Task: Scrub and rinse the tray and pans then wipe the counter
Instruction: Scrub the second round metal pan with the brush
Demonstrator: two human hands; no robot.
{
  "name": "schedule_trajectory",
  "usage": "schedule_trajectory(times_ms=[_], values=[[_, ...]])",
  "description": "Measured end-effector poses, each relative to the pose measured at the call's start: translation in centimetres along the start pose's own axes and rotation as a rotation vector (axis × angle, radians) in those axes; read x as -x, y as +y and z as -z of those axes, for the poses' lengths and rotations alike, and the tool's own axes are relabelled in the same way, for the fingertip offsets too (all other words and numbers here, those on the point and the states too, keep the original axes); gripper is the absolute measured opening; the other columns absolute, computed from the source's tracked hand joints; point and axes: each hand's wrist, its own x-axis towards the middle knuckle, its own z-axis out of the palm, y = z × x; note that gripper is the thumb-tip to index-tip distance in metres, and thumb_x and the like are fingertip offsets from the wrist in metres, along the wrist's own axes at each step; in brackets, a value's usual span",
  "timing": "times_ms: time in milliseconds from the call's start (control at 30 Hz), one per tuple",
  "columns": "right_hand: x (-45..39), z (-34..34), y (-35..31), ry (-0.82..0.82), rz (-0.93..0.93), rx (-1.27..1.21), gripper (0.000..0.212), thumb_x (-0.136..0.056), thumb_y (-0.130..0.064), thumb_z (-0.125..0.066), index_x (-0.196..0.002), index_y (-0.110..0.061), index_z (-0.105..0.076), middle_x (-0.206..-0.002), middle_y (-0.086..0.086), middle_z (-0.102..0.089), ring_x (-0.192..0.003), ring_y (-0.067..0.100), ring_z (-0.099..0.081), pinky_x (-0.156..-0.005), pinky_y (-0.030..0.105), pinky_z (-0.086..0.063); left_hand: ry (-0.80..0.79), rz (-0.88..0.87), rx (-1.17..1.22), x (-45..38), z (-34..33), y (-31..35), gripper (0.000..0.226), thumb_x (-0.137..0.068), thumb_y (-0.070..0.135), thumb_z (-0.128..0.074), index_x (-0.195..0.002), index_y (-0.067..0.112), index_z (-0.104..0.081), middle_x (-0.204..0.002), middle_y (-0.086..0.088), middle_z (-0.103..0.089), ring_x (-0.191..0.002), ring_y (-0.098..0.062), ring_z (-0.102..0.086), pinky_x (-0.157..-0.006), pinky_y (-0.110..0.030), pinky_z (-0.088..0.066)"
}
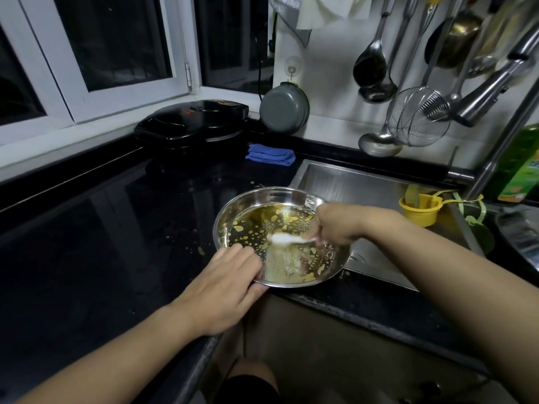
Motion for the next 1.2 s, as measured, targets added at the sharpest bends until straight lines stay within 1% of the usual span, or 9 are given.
schedule_trajectory(times_ms=[100, 233, 367, 500, 600, 833, 933, 1033, 1200], values=[[-0.4, -0.1, 0.7, 0.26, -0.193, 0.163, 0.012, -0.097, -0.02, -0.053, -0.096, -0.016, -0.064, -0.096, 0.004, -0.065, -0.077, 0.021, -0.058, -0.065, 0.031, -0.044, 0.003, -0.011, -0.004, 0.0, 0.0, 0.1, 0.018, -0.104, 0.046, -0.04, -0.093, 0.031, -0.041, -0.094, 0.017, -0.037, -0.089, -0.008, -0.035, -0.088, -0.026, -0.034], [-0.8, -1.4, -2.1, 0.238, -0.183, 0.103, 0.011, -0.095, -0.018, -0.05, -0.096, -0.011, -0.059, -0.103, 0.006, -0.063, -0.082, 0.023, -0.057, -0.072, 0.035, -0.05, 0.0, -0.041, -0.037, 0.0, -0.1, -0.1, 0.023, -0.106, 0.047, -0.037, -0.097, 0.031, -0.05, -0.095, 0.017, -0.04, -0.091, -0.009, -0.037, -0.09, -0.028, -0.036], [-1.8, -2.5, -7.0, 0.122, 0.05, -0.119, 0.034, -0.099, -0.022, -0.054, -0.13, -0.022, -0.067, -0.126, 0.003, -0.067, -0.109, 0.022, -0.063, -0.096, 0.037, -0.053, 0.006, -0.059, -0.048, -0.1, -0.3, -0.2, 0.018, -0.106, 0.044, -0.041, -0.096, 0.033, -0.05, -0.095, 0.018, -0.041, -0.091, -0.009, -0.036, -0.089, -0.029, -0.038], [-2.2, -1.2, -5.5, 0.221, -0.149, 0.085, 0.017, -0.091, -0.015, -0.055, -0.103, -0.007, -0.065, -0.095, 0.005, -0.061, -0.085, 0.023, -0.063, -0.076, 0.037, -0.057, 0.022, -0.062, -0.063, -0.1, -0.4, -0.1, 0.015, -0.105, 0.042, -0.044, -0.094, 0.032, -0.049, -0.094, 0.018, -0.04, -0.09, -0.009, -0.035, -0.087, -0.029, -0.037], [-2.1, -0.3, -4.2, 0.26, -0.3, 0.161, 0.023, -0.089, -0.009, -0.052, -0.11, -0.007, -0.061, -0.099, 0.008, -0.059, -0.088, 0.028, -0.061, -0.077, 0.04, -0.056, 0.014, -0.067, -0.064, 0.0, -0.4, -0.1, 0.017, -0.104, 0.043, -0.044, -0.095, 0.032, -0.052, -0.094, 0.019, -0.04, -0.092, -0.008, -0.035, -0.089, -0.03, -0.038], [-4.9, -2.7, -8.4, 0.246, 0.009, -0.014, 0.03, -0.09, -0.022, -0.052, -0.111, -0.02, -0.073, -0.1, 0.0, -0.07, -0.078, 0.02, -0.066, -0.076, 0.038, -0.06, 0.04, -0.08, -0.063, -0.1, -0.3, -0.2, 0.016, -0.104, 0.041, -0.048, -0.09, 0.033, -0.048, -0.091, 0.018, -0.039, -0.09, -0.01, -0.036, -0.085, -0.029, -0.036], [-4.5, -2.0, -6.7, 0.318, -0.084, 0.126, 0.025, -0.091, -0.022, -0.056, -0.109, -0.012, -0.068, -0.089, 0.0, -0.064, -0.074, 0.019, -0.063, -0.068, 0.035, -0.056, 0.006, -0.083, -0.081, -0.1, -0.3, -0.2, 0.018, -0.104, 0.043, -0.043, -0.093, 0.031, -0.052, -0.094, 0.016, -0.044, -0.092, -0.011, -0.037, -0.087, -0.031, -0.037], [-3.8, -1.7, -4.9, 0.344, -0.224, 0.196, 0.028, -0.092, -0.014, -0.049, -0.117, -0.012, -0.062, -0.109, 0.008, -0.065, -0.088, 0.028, -0.059, -0.071, 0.039, -0.049, -0.006, -0.089, -0.08, -0.2, -0.1, -0.1, 0.021, -0.105, 0.044, -0.041, -0.095, 0.031, -0.055, -0.096, 0.016, -0.045, -0.093, -0.012, -0.039, -0.088, -0.033, -0.038], [-4.7, -2.8, -7.7, 0.35, -0.134, 0.124, 0.022, -0.092, -0.016, -0.053, -0.11, -0.012, -0.064, -0.109, 0.01, -0.065, -0.085, 0.028, -0.057, -0.074, 0.039, -0.053, 0.002, -0.09, -0.067, -0.2, -0.2, -0.2, 0.02, -0.105, 0.043, -0.043, -0.092, 0.031, -0.052, -0.093, 0.015, -0.044, -0.091, -0.012, -0.039, -0.086, -0.035, -0.039]])
